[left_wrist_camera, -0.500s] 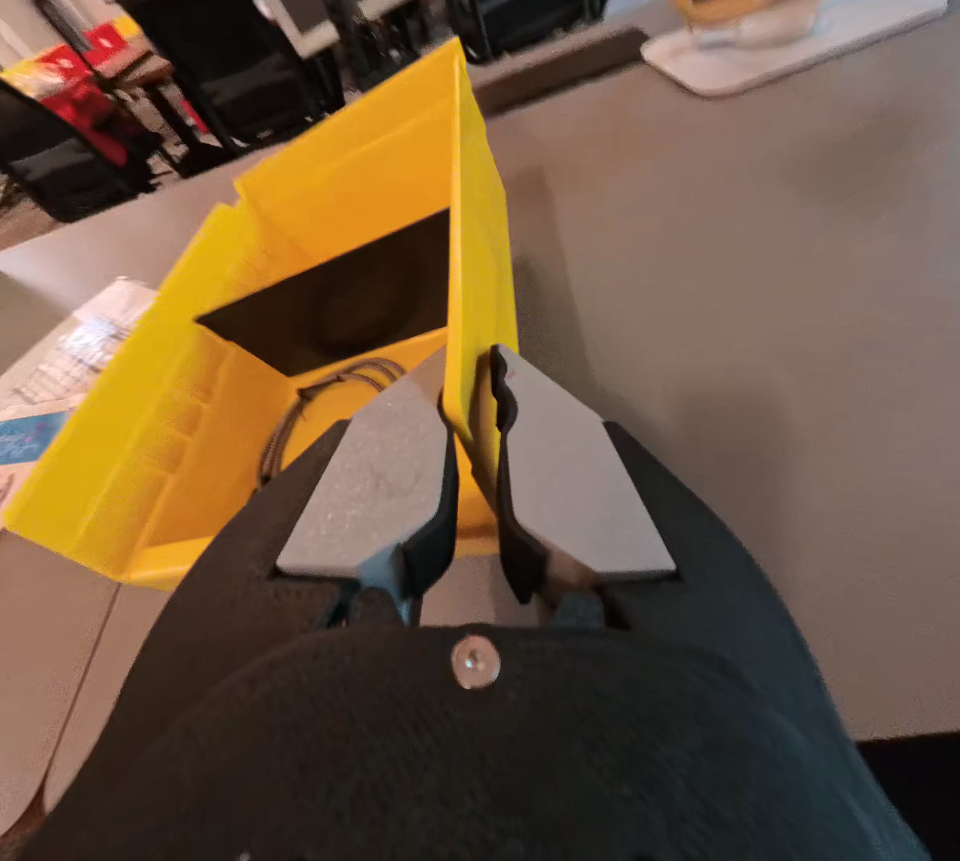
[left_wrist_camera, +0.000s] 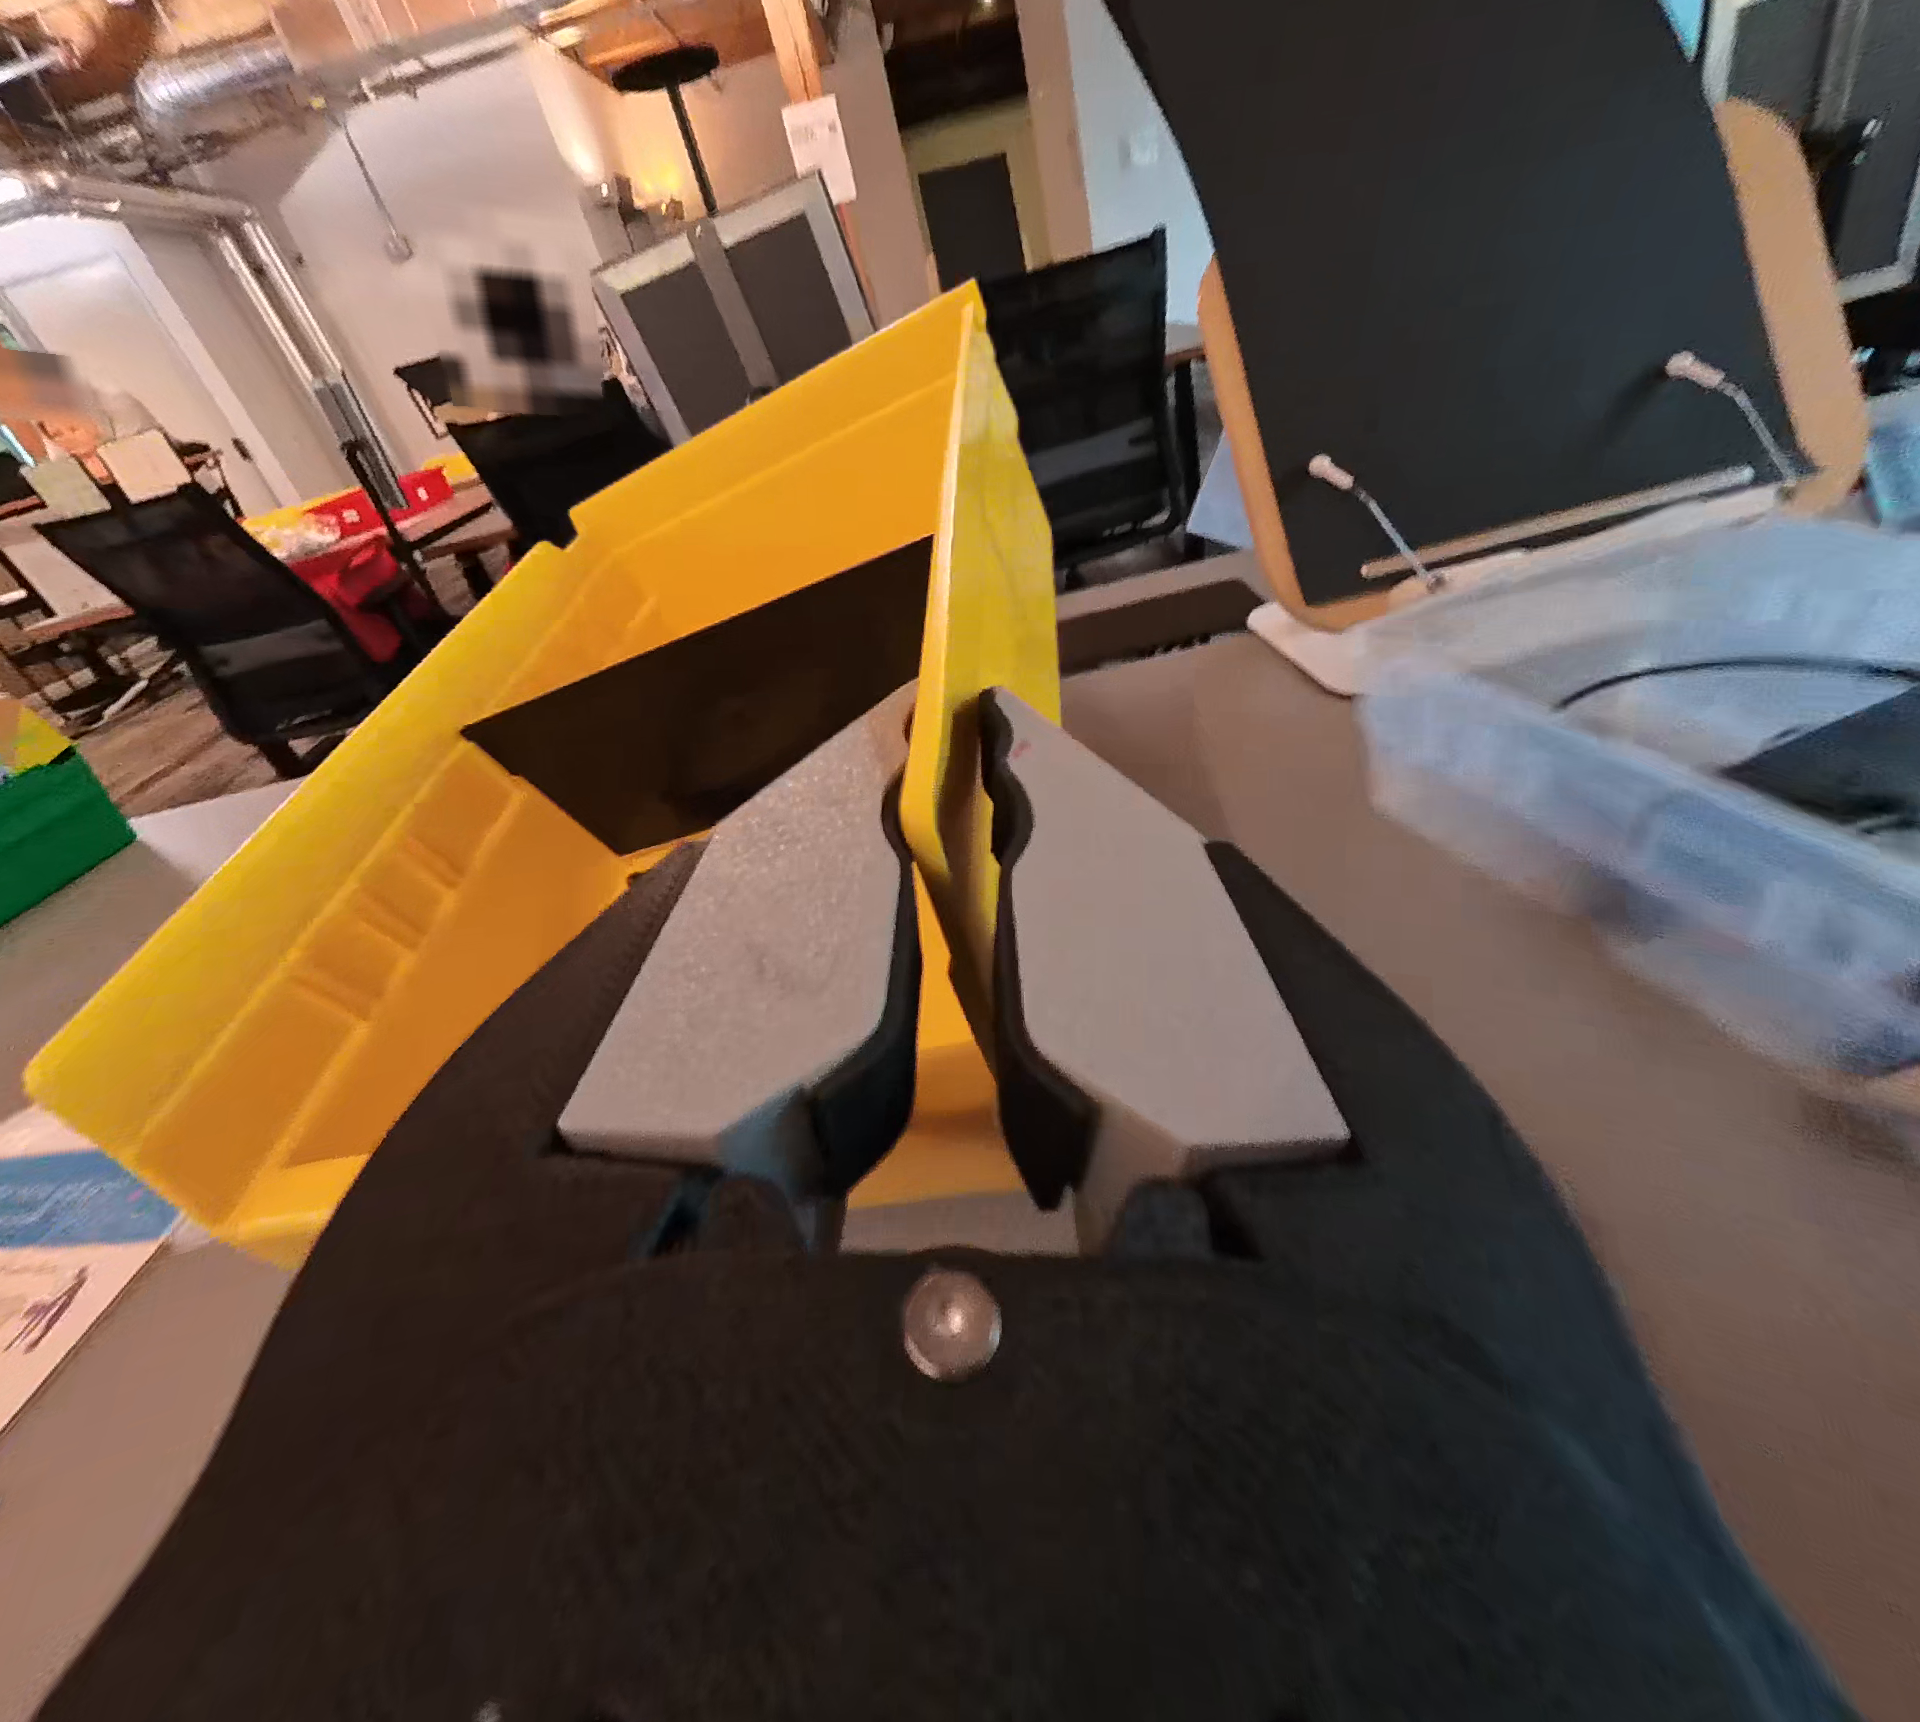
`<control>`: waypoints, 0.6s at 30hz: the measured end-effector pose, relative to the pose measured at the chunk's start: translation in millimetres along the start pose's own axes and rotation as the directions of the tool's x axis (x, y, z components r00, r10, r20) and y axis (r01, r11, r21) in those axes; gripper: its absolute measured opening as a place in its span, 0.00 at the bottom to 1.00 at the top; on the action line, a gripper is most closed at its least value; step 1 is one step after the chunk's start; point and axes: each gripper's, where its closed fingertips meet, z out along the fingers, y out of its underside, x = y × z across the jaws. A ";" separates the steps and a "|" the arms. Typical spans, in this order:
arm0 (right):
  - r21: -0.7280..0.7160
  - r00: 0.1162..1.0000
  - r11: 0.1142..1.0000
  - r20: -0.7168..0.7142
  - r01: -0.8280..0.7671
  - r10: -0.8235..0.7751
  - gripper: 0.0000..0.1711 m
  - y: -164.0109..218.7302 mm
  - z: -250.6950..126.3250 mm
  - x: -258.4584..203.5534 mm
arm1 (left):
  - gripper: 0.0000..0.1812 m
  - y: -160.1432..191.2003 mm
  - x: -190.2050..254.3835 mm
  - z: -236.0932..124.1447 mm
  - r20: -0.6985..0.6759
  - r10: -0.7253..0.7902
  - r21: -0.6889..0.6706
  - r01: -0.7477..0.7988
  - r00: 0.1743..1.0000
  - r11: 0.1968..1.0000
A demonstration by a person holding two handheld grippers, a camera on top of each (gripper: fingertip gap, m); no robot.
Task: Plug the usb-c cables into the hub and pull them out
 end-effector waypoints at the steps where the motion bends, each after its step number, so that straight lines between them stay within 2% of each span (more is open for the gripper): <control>1: 0.014 0.998 1.000 0.067 -0.009 0.008 0.29 -11.4 13.2 -25.4 | 0.02 -3.9 1.3 0.4 -0.006 -0.004 0.019 0.004 1.000 1.000; 6: 0.037 0.968 0.996 0.233 0.086 -0.093 0.34 -66.7 74.2 -129.4 | 0.02 -20.1 -0.8 -9.0 0.029 0.024 0.086 -0.027 0.999 0.996; 8: 0.042 0.959 0.991 0.251 0.127 -0.133 0.31 -82.5 75.8 -151.8 | 0.02 -22.8 -4.2 -15.9 0.050 0.048 0.094 -0.052 0.998 0.994; 10: 0.103 0.946 0.980 0.261 0.170 -0.191 0.30 -95.5 58.0 -157.5 | 0.02 -25.3 -6.0 -23.3 0.057 0.071 0.106 -0.076 0.996 0.991; 12: 0.167 0.927 0.965 0.286 0.201 -0.242 0.31 -100.4 29.9 -149.6 | 0.02 -29.8 -5.9 -30.4 0.058 0.093 0.125 -0.099 0.994 0.987; 14: 0.231 0.929 0.949 0.252 0.215 -0.272 0.31 -103.0 -0.2 -119.6 | 0.01 -38.8 1.1 -36.8 0.030 0.096 0.148 -0.099 0.995 0.984; 18: 0.332 0.959 0.906 0.012 0.264 -0.284 0.22 -102.4 -58.7 -11.0 | 0.01 -62.6 42.0 -49.8 -0.075 0.119 0.195 -0.102 0.990 0.975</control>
